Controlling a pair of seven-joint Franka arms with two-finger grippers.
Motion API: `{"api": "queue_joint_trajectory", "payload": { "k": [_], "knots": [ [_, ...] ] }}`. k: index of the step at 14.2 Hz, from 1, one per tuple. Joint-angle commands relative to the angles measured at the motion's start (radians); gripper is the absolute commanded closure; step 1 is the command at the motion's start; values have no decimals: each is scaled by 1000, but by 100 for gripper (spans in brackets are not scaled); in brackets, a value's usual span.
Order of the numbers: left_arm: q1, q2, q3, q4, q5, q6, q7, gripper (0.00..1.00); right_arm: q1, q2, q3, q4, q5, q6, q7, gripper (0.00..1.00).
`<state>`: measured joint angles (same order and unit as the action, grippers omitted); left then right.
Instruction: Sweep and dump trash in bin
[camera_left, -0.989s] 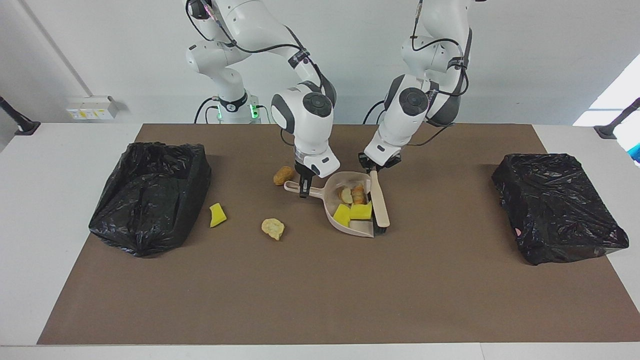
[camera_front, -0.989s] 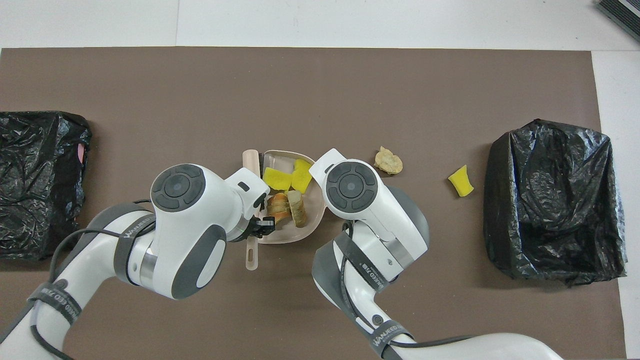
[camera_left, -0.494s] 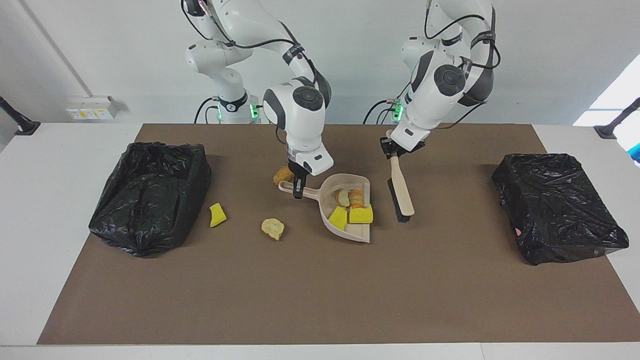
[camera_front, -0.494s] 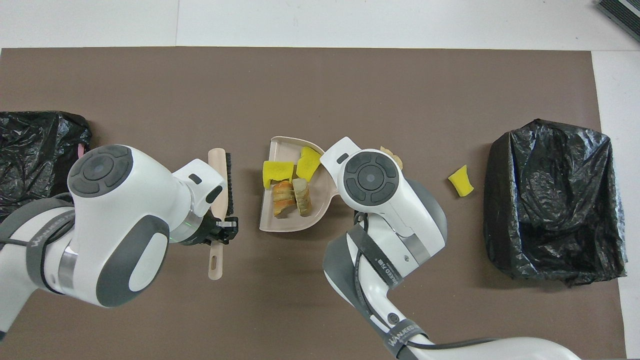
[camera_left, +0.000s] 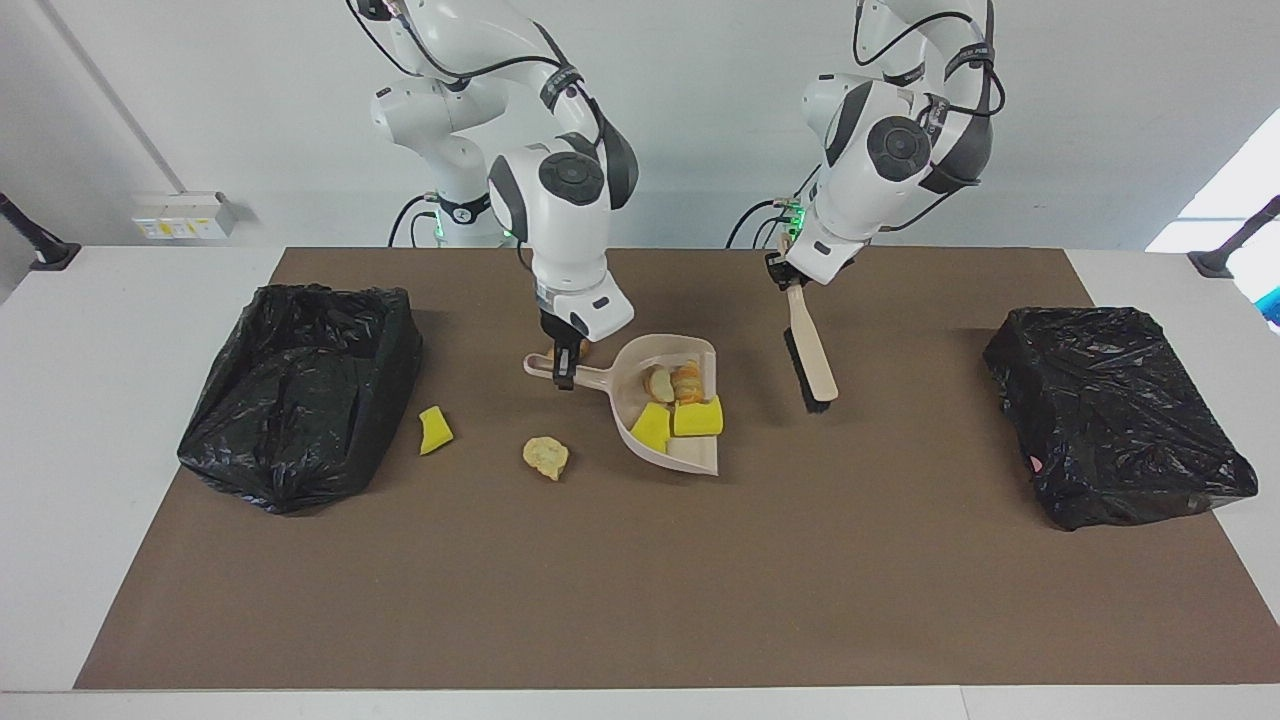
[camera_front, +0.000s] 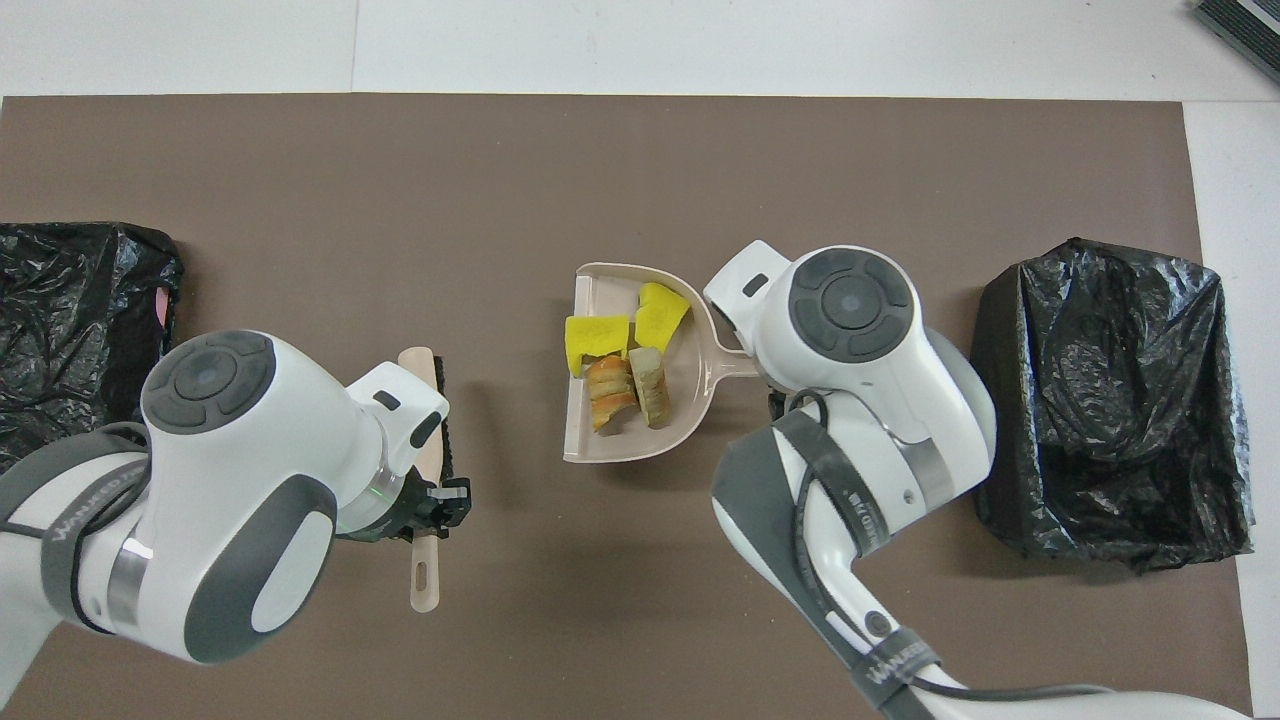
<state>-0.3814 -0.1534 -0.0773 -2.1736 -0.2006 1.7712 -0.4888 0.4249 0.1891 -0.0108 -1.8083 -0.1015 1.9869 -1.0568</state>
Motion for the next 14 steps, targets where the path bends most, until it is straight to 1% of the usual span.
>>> {"api": "queue_joint_trajectory", "payload": {
  "k": [1, 2, 4, 6, 7, 10, 12, 14],
  "knots": [
    [-92, -129, -1, -168, 6, 169, -37, 100, -64, -46, 6, 37, 37, -98, -83, 100],
    [-120, -136, -6, -189, 6, 210, -53, 100, -92, -60, 3, 40, 37, -126, -122, 100],
    [-186, -112, -10, -196, 6, 243, -101, 100, -156, -97, 0, 44, 39, -166, -185, 100],
    [-281, -110, -12, -254, 6, 351, -209, 100, -231, -137, -3, 44, 33, -200, -193, 100],
    [-307, -109, -12, -265, 6, 382, -232, 100, -273, -149, -4, 44, 29, -209, -216, 100],
    [-349, -106, -13, -287, 6, 398, -272, 100, -375, -161, -5, 44, 23, -227, -352, 100],
    [-372, -91, -15, -319, 6, 457, -289, 100, -454, -168, -6, 44, 16, -235, -429, 100],
    [-399, -60, -15, -328, 6, 482, -290, 100, -538, -168, -6, 44, 14, -237, -518, 100]
  ]
}}
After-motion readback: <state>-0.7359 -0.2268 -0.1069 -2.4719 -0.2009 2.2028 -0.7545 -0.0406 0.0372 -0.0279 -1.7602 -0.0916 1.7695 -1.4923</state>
